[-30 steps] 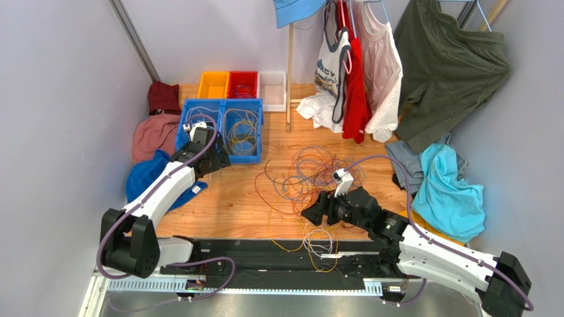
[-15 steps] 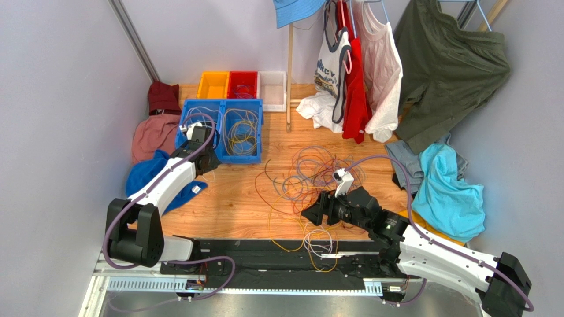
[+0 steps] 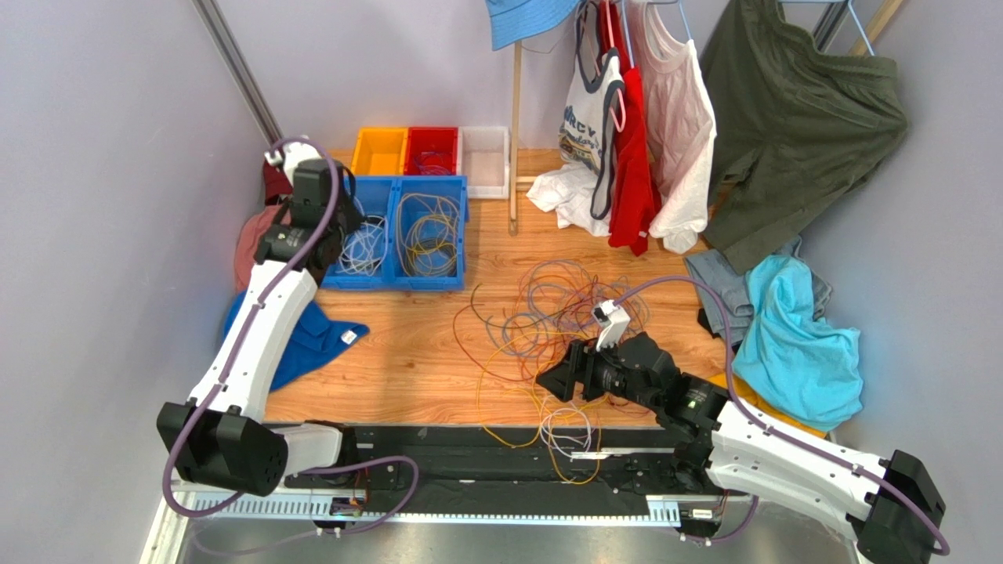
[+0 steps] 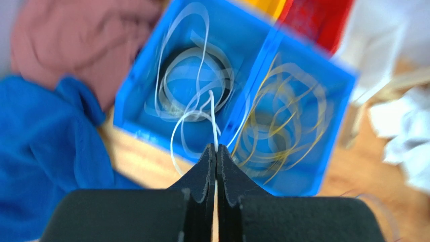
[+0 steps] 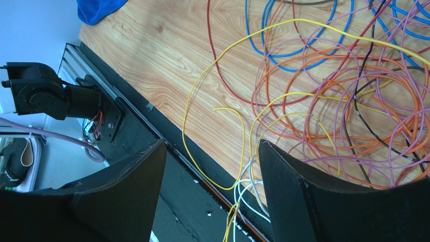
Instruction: Untangle the cables
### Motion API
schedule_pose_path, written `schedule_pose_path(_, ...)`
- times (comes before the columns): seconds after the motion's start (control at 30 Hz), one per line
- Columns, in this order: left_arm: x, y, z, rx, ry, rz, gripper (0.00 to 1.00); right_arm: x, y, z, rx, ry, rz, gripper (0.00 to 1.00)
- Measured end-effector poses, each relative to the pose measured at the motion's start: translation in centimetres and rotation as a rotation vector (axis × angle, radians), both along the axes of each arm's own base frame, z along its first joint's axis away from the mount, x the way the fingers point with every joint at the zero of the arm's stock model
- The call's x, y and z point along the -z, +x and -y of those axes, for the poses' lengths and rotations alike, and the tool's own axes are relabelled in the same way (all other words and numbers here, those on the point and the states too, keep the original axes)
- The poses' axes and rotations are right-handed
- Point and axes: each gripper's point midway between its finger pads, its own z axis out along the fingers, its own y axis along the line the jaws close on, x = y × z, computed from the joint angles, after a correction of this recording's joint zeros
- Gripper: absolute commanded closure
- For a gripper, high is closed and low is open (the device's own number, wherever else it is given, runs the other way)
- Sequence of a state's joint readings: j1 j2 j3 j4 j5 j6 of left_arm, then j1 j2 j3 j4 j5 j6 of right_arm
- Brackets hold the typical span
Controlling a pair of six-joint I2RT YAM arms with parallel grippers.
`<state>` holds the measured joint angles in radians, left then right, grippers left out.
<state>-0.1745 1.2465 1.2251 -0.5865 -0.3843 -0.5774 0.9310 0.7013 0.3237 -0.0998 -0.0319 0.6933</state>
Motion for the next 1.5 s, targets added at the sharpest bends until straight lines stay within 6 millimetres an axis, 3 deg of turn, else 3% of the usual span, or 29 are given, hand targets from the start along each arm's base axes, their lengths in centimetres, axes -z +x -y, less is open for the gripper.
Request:
schedule_pose_path(0.1,-4.5,1.7,-0.6,-0.019,0.008,0.097,1.0,0.0,0.0,0.0,0.0,-0.001,0.001,0.28)
schedule_pose_path(0.2,-5.7,3.7,-1.2,-0.035,0.021,0.126,1.0,0.1,0.0,0.0,0.0,-0.006,0.0,0.28)
schedule_pose_path(0.27,-4.7,5.1,-1.7,-0.042,0.033,0.105,1.0,0.4,0.1,0.1,0.002,-0.016,-0.002,0.28)
schedule_pose_path(0.5,2.9,8.9,-3.2,-0.049,0.073,-0.052,1.0,1.6,0.0,0.4,-0.001,-0.067,-0.014,0.28)
schedule_pose_path(0.67,5.7,10.4,-3.7,-0.039,0.085,-0.097,1.0,2.6,0.1,0.5,-0.007,-0.109,-0.027,0.28)
schedule_pose_path(0.7,5.9,10.5,-3.8,-0.039,0.085,-0.099,0.9,2.9,0.1,0.5,-0.008,-0.117,-0.03,0.28)
schedule_pose_path(0.73,6.5,10.7,-3.7,-0.034,0.083,-0.11,0.65,3.1,0.1,0.5,-0.009,-0.127,-0.035,0.28)
schedule_pose_path(0.8,6.9,10.7,-3.7,-0.025,0.091,-0.126,0.43,3.6,0.2,0.5,-0.011,-0.142,-0.043,0.28)
schedule_pose_path(0.83,7.0,10.8,-3.6,-0.025,0.086,-0.13,0.02,3.8,0.2,0.5,-0.013,-0.151,-0.048,0.28)
schedule_pose_path(0.97,5.9,11.0,-3.7,-0.025,0.091,-0.111,0.01,4.1,0.2,0.4,-0.016,-0.162,-0.055,0.28)
schedule_pose_path(1.1,2.9,10.3,-3.3,-0.011,0.076,-0.048,0.01,3.7,0.3,0.2,-0.015,-0.145,-0.044,0.28)
schedule_pose_path(1.2,-0.3,9.5,-2.0,0.031,0.042,0.031,0.09,3.1,0.4,0.1,-0.013,-0.126,-0.032,0.28)
schedule_pose_path(1.3,-2.9,8.4,0.7,0.107,-0.002,0.115,0.23,2.8,0.4,0.0,-0.011,-0.111,-0.027,0.28)
schedule_pose_path(1.4,-2.1,7.6,4.1,0.198,-0.042,0.117,0.26,2.6,0.4,-0.1,-0.01,-0.102,-0.033,0.29)
schedule_pose_path(1.5,2.3,6.9,6.6,0.262,-0.069,0.023,0.21,2.4,0.3,-0.2,-0.01,-0.091,-0.035,0.29)
